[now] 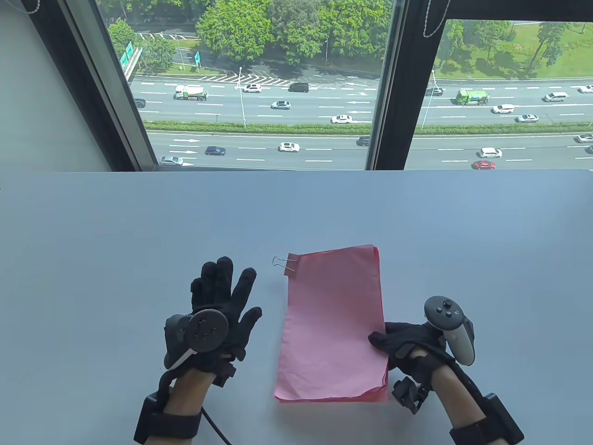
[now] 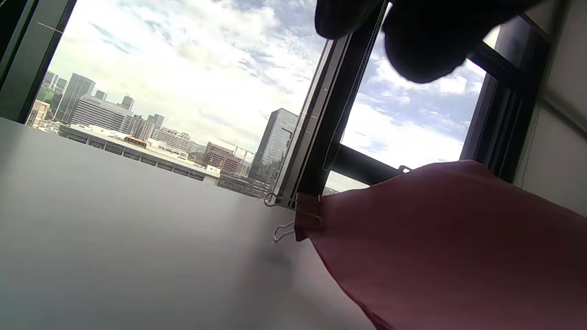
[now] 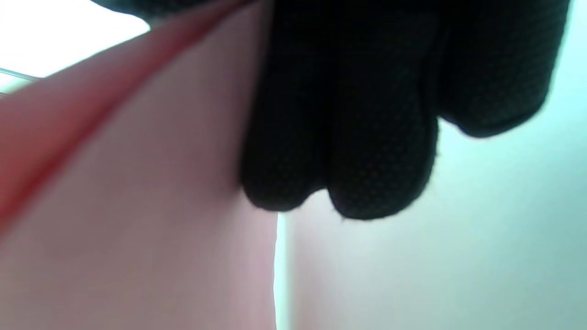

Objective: Clip paper with binder clip (Left hand to clip)

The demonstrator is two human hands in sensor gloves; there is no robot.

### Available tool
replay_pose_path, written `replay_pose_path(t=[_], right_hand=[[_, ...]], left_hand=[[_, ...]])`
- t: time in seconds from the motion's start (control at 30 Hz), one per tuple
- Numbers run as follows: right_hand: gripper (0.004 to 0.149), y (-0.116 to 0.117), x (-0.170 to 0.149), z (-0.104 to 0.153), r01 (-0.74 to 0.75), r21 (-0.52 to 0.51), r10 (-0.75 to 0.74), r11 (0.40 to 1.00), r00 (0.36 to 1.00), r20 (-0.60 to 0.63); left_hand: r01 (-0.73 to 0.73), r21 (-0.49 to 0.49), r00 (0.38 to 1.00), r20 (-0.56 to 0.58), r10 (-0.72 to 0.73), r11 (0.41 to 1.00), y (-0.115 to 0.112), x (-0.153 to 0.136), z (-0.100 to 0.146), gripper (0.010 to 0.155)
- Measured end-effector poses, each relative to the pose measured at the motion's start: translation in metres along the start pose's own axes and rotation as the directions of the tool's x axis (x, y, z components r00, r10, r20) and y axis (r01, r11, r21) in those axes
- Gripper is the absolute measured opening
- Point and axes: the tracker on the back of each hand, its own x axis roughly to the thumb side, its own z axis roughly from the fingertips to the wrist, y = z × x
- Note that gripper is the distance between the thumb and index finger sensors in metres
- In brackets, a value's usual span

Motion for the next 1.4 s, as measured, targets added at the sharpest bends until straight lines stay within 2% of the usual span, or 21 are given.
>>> replay_pose_path(t=[0.07, 0.13, 0.23, 0.27, 0.33, 0.4, 0.47, 0.53, 0.7, 0.83, 1.1, 1.4], right_hand=[[0.053, 0.002, 0.001, 0.0, 0.025, -0.017, -0.025, 1.0, 0.999, 0.025], [0.064, -0.004, 0.006, 0.003, -0.012, -0.054, 0.014, 0.998, 0.999, 0.048], [0.07, -0.021, 0.015, 0.015, -0.204, -0.259, 0.232, 0.944, 0.969, 0.082], [0.07, -0.026, 0.018, 0.019, -0.279, -0.319, 0.321, 0.906, 0.943, 0.086], [0.072, -0.037, 0.025, 0.029, -0.478, -0.49, 0.563, 0.729, 0.826, 0.031], [0.075, -0.042, 0.029, 0.033, -0.542, -0.533, 0.659, 0.65, 0.751, 0.04], [0.079, -0.046, 0.029, 0.033, -0.539, -0.519, 0.659, 0.663, 0.749, 0.064], [0.085, -0.048, 0.026, 0.032, -0.565, -0.47, 0.656, 0.678, 0.754, 0.039], [0.097, -0.056, 0.016, 0.03, -0.686, -0.372, 0.718, 0.626, 0.693, -0.071], [0.1, -0.067, 0.012, 0.031, -0.684, -0.423, 0.723, 0.595, 0.685, -0.089], [0.103, -0.069, 0.001, 0.026, -0.642, -0.382, 0.663, 0.664, 0.742, -0.095], [0.102, -0.065, 0.003, 0.026, -0.642, -0.374, 0.669, 0.669, 0.739, -0.073]], left_hand=[[0.065, -0.055, 0.997, -0.038, -0.067, 0.996, -0.002, -0.001, -0.001, 0.081], [0.089, -0.106, 0.993, -0.071, -0.097, 0.99, -0.004, -0.006, -0.001, 0.084], [0.044, -0.075, 0.991, -0.121, -0.053, 0.996, -0.005, -0.018, -0.001, 0.085], [0.028, -0.085, 0.987, -0.157, -0.041, 0.996, -0.005, -0.023, -0.001, 0.086], [0.016, -0.087, 0.981, -0.191, -0.032, 0.996, -0.005, -0.032, 0.0, 0.088], [0.011, -0.08, 0.976, -0.217, -0.028, 0.997, -0.005, -0.04, 0.0, 0.089], [-0.003, -0.087, 0.97, -0.241, -0.018, 0.996, -0.006, -0.046, 0.0, 0.09], [-0.01, -0.097, 0.963, -0.267, -0.016, 0.995, -0.007, -0.051, 0.001, 0.091], [0.031, -0.117, 0.95, -0.305, -0.066, 0.993, -0.006, -0.058, 0.003, 0.092], [0.016, -0.118, 0.949, -0.311, -0.052, 0.993, -0.006, -0.059, 0.003, 0.091], [-0.005, -0.122, 0.946, -0.324, -0.035, 0.993, -0.007, -0.061, 0.005, 0.09], [-0.019, -0.124, 0.948, -0.318, -0.022, 0.992, -0.009, -0.061, 0.005, 0.09]])
